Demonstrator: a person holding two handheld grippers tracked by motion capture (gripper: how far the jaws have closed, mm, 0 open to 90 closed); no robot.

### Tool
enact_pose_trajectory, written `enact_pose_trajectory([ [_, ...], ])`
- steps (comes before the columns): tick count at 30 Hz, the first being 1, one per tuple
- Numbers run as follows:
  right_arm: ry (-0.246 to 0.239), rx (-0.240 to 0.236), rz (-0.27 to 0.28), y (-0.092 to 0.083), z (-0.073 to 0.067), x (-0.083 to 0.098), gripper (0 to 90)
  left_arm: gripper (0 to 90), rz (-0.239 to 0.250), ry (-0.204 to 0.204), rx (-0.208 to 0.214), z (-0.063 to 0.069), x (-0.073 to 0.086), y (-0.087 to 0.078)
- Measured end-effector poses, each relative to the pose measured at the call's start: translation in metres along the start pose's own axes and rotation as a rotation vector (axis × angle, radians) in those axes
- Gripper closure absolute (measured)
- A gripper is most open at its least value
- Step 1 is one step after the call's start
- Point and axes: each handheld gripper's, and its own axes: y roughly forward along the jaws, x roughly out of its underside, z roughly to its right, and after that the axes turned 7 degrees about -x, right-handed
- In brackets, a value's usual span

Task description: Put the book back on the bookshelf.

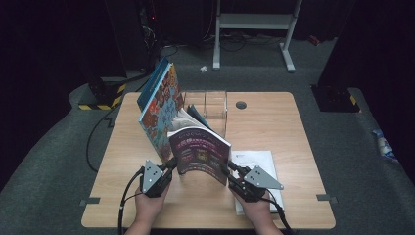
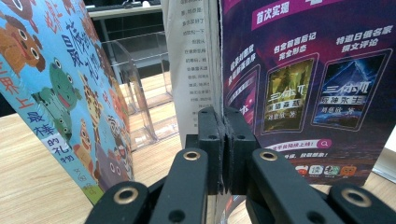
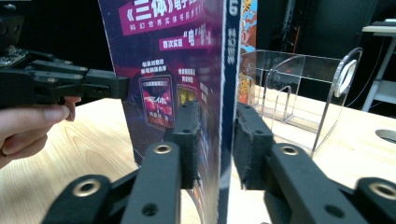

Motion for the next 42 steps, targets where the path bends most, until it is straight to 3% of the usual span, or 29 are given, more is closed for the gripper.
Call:
enact_pose_trajectory([
  [5, -0.015, -0.008, -0.009, 0.01, 0.001, -0.007, 71.2, 87.3, -0.001, 0.003, -0.001, -0.001, 0.0, 0.0],
  [8, -0.008, -0.001, -0.014, 0.011, 0.003, -0.008, 82.4, 86.6, -0.008, -0.012, -0.002, -0.003, -0.001, 0.001],
  [13, -0.013, 0.035, -0.011, 0.01, -0.002, -0.007, 83.3, 74.4, -0.027, -0.042, -0.005, -0.005, 0.001, -0.001],
  [20, -0.01, 0.085, 0.01, 0.007, -0.011, -0.004, 83.3, 68.7, -0.055, -0.076, -0.022, -0.001, 0.01, -0.008],
  [25, -0.002, 0.086, 0.017, 0.004, -0.014, -0.002, 83.2, 68.0, -0.065, -0.081, 0.055, 0.009, 0.004, -0.007],
  [30, 0.007, 0.077, 0.023, 0.004, -0.017, -0.002, 82.8, 60.7, -0.065, -0.101, 0.113, 0.019, -0.014, 0.001],
  [33, 0.016, 0.072, 0.027, 0.004, -0.019, -0.001, 82.3, 51.4, -0.041, -0.114, 0.167, 0.027, -0.029, 0.002],
  [39, 0.022, 0.063, 0.029, 0.004, -0.019, -0.001, 82.1, 37.4, 0.001, -0.1, 0.2, 0.042, -0.053, 0.005],
  [42, 0.022, 0.059, 0.028, 0.004, -0.019, -0.001, 82.0, 33.4, 0.012, -0.121, 0.202, 0.044, -0.059, 0.008],
])
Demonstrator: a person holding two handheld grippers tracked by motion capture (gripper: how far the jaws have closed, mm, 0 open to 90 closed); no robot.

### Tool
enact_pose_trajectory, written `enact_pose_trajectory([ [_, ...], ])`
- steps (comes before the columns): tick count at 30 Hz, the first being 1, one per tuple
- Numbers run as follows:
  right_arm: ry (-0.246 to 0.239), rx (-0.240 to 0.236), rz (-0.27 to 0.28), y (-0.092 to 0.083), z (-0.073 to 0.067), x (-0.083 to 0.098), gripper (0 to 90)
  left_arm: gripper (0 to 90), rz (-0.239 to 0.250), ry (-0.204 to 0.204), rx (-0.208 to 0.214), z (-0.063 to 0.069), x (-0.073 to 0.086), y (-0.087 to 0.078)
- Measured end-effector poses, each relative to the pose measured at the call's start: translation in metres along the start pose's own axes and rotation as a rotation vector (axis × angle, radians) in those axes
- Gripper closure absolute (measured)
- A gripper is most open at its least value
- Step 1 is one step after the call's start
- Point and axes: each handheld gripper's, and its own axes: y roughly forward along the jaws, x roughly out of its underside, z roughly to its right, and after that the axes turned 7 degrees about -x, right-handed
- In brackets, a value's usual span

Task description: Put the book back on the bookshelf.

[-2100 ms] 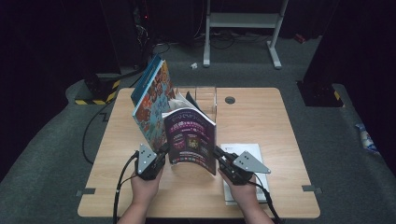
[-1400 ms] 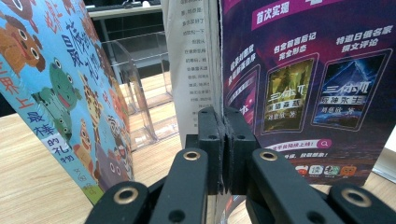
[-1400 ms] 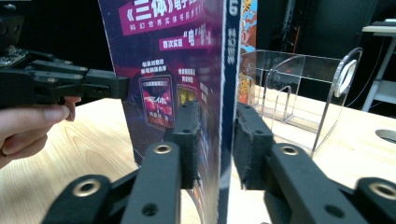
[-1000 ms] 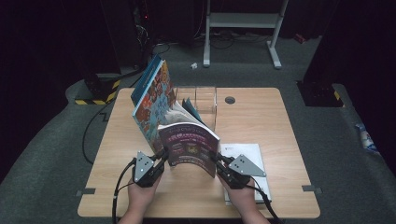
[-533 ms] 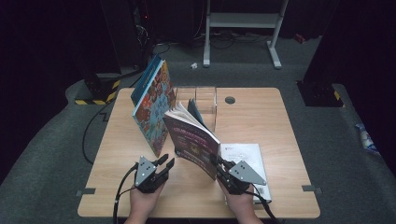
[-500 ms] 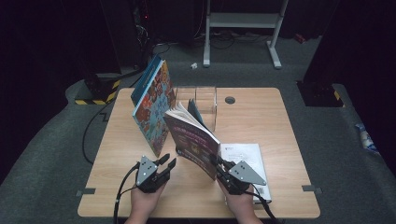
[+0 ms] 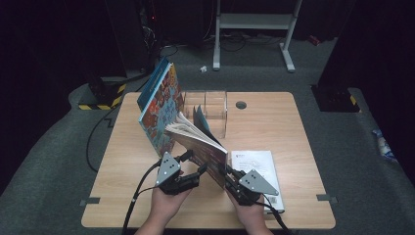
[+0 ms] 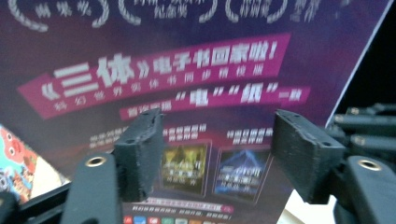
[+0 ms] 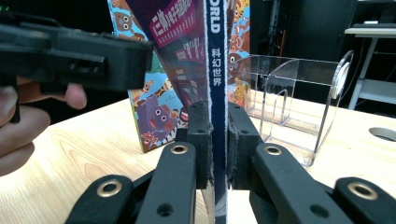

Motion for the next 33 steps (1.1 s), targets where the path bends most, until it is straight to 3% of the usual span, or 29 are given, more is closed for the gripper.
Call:
enact_pose_trajectory([
  [4, 0.008, -0.007, 0.005, 0.0, 0.0, 0.0, 81.6, 26.3, 0.015, -0.025, 0.035, 0.003, -0.009, 0.003],
  [7, 0.011, -0.014, 0.007, 0.0, -0.001, 0.001, 81.2, 20.9, 0.012, -0.022, 0.056, 0.007, -0.013, 0.006],
  [11, 0.017, -0.023, 0.01, 0.0, -0.003, 0.002, 80.6, 17.4, 0.009, -0.019, 0.057, 0.011, -0.016, 0.008],
  [16, 0.032, -0.038, 0.015, 0.001, -0.004, 0.002, 79.8, 16.1, 0.008, -0.024, 0.063, 0.013, -0.018, 0.009],
  [22, 0.044, -0.053, 0.019, 0.001, -0.006, 0.003, 79.2, 15.1, 0.013, -0.01, 0.109, 0.016, -0.018, 0.006],
  [33, 0.051, -0.068, 0.025, 0.005, -0.011, 0.005, 78.0, 9.1, 0.008, -0.01, 0.117, 0.018, -0.018, 0.006],
])
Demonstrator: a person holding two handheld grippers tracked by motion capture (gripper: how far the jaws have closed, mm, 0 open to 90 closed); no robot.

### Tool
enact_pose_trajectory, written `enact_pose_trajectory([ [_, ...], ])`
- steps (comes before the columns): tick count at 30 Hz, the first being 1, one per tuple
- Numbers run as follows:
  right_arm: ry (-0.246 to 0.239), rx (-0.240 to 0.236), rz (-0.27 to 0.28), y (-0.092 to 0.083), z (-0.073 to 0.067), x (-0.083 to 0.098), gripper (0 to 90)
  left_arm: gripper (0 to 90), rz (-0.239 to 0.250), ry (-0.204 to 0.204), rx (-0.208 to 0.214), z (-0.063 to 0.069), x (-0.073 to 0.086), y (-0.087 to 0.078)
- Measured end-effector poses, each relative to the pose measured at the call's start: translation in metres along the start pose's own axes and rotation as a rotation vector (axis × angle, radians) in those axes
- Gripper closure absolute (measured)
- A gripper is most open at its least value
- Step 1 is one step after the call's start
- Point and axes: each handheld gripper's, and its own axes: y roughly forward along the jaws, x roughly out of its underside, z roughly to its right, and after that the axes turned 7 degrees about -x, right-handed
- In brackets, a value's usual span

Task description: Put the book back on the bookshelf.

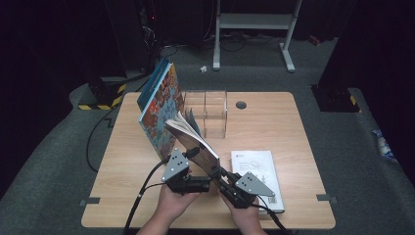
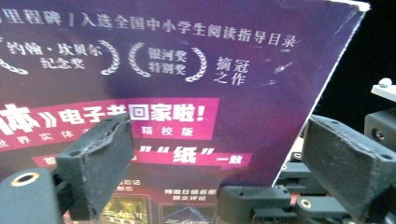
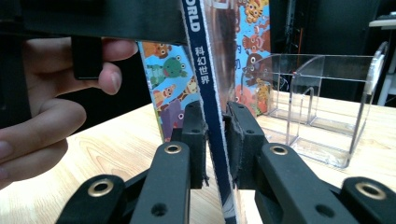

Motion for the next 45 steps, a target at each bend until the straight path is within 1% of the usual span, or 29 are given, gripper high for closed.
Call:
enact_pose_trajectory([
  [2, -0.002, -0.003, 0.0, 0.002, -0.002, 0.0, 77.5, 8.1, -0.002, 0.006, -0.003, 0.0, 0.0, -0.001],
  [6, -0.001, -0.013, 0.001, 0.004, -0.004, 0.0, 76.9, 8.0, 0.003, 0.0, -0.007, -0.001, 0.001, -0.001],
  [8, -0.01, -0.03, 0.0, 0.006, -0.008, 0.001, 75.1, 8.2, 0.003, 0.002, -0.012, -0.001, 0.001, -0.001],
  [10, -0.014, -0.036, -0.002, 0.007, -0.01, 0.001, 74.2, 8.2, 0.004, 0.002, -0.015, -0.001, 0.001, -0.001],
  [12, -0.009, -0.062, -0.004, 0.01, -0.013, 0.002, 71.4, 8.5, 0.004, 0.003, -0.017, -0.002, 0.001, -0.002],
  [13, -0.009, -0.062, -0.004, 0.01, -0.013, 0.002, 71.4, 8.5, 0.004, 0.008, -0.023, -0.002, 0.001, -0.002],
  [15, -0.005, -0.075, -0.007, 0.011, -0.015, 0.002, 69.8, 9.6, 0.005, 0.011, -0.029, -0.003, 0.001, -0.004],
  [18, 0.009, -0.082, -0.01, 0.012, -0.015, 0.003, 68.1, 13.5, 0.01, 0.014, -0.045, -0.006, 0.001, -0.006],
  [22, 0.025, -0.101, -0.044, 0.013, -0.016, 0.006, 66.0, 15.3, 0.007, 0.014, -0.06, -0.008, 0.001, -0.006],
  [24, 0.036, -0.109, -0.081, 0.013, -0.016, 0.01, 65.1, 15.4, 0.005, 0.004, -0.062, -0.008, 0.001, -0.006],
  [25, 0.046, -0.116, -0.112, 0.014, -0.016, 0.014, 64.6, 15.5, 0.002, 0.008, -0.061, -0.009, 0.001, -0.006],
  [30, 0.052, -0.135, -0.132, 0.015, -0.019, 0.02, 63.1, 16.2, -0.021, 0.036, -0.067, -0.005, 0.003, -0.002],
  [32, 0.059, -0.142, -0.135, 0.015, -0.02, 0.021, 63.2, 19.2, -0.018, 0.038, -0.063, -0.004, 0.003, -0.002],
  [33, 0.062, -0.148, -0.135, 0.016, -0.02, 0.021, 63.0, 20.5, -0.018, 0.047, -0.063, -0.004, 0.003, -0.002],
  [34, 0.062, -0.145, -0.134, 0.016, -0.02, 0.021, 63.0, 23.7, -0.02, 0.057, -0.063, -0.003, 0.002, -0.002],
  [35, 0.061, -0.146, -0.137, 0.016, -0.02, 0.022, 62.9, 23.7, -0.023, 0.069, -0.066, -0.002, 0.002, -0.002],
  [36, 0.062, -0.135, -0.14, 0.015, -0.019, 0.022, 62.5, 28.7, -0.022, 0.076, -0.068, -0.001, 0.002, -0.002],
  [37, 0.062, -0.135, -0.14, 0.015, -0.019, 0.022, 62.5, 28.7, -0.025, 0.087, -0.068, 0.0, 0.002, -0.002],
  [38, 0.062, -0.135, -0.142, 0.014, -0.019, 0.022, 62.5, 31.4, -0.025, 0.1, -0.071, 0.001, 0.002, -0.002],
  [39, 0.065, -0.133, -0.139, 0.013, -0.018, 0.022, 62.5, 34.7, -0.022, 0.108, -0.074, 0.001, 0.002, -0.003],
  [40, 0.069, -0.125, -0.136, 0.012, -0.017, 0.022, 62.4, 40.3, -0.021, 0.116, -0.075, 0.002, 0.002, -0.004],
  [41, 0.069, -0.125, -0.136, 0.012, -0.017, 0.022, 62.4, 40.3, -0.02, 0.124, -0.08, 0.003, 0.003, -0.004],
  [43, 0.07, -0.121, -0.137, 0.011, -0.017, 0.022, 62.2, 45.0, -0.018, 0.145, -0.098, 0.005, 0.004, -0.005],
  [45, 0.073, -0.123, -0.139, 0.012, -0.017, 0.022, 62.0, 48.2, -0.018, 0.152, -0.108, 0.005, 0.004, -0.006],
])
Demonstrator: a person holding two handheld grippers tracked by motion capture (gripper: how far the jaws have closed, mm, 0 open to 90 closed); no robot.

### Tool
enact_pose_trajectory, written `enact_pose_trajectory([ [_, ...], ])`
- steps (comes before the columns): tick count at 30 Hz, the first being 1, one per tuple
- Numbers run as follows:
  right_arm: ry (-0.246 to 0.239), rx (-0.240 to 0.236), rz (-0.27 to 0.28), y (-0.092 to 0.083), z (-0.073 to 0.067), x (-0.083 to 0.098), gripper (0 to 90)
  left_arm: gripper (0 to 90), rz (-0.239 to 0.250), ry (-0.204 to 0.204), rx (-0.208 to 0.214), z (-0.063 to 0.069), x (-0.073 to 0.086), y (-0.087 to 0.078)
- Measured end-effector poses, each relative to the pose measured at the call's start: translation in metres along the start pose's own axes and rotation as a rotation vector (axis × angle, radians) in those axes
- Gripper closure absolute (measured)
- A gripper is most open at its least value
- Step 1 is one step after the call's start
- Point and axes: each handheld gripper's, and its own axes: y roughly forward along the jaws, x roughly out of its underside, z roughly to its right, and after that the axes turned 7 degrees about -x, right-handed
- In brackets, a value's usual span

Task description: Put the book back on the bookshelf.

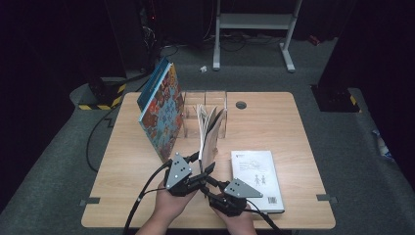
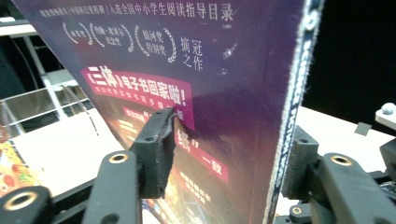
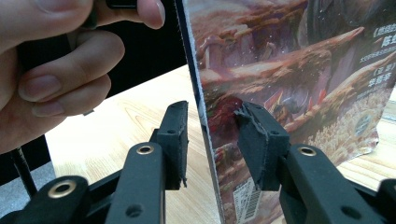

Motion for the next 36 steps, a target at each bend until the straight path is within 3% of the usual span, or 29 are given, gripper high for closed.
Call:
enact_pose_trajectory([
  [8, 0.0, -0.019, -0.013, 0.004, -0.002, 0.001, 62.1, 60.2, -0.002, 0.021, -0.024, 0.001, 0.0, -0.002],
  [12, -0.005, -0.022, -0.023, 0.004, -0.003, 0.002, 62.1, 67.0, 0.004, 0.046, -0.074, 0.004, 0.001, -0.004],
  [18, -0.02, -0.022, -0.013, -0.001, -0.006, 0.001, 61.9, 74.9, 0.008, 0.017, -0.131, -0.001, 0.002, -0.008],
  [23, -0.034, -0.014, -0.016, -0.01, -0.006, 0.001, 60.7, 76.2, 0.013, 0.004, -0.149, -0.005, 0.002, -0.011],
  [28, -0.038, 0.028, -0.018, -0.022, -0.001, -0.003, 57.7, 76.9, 0.013, 0.006, -0.152, -0.006, 0.002, -0.012],
  [36, -0.022, 0.16, -0.011, -0.052, 0.028, -0.014, 53.7, 77.0, 0.013, 0.004, -0.145, -0.004, 0.002, -0.013],
])
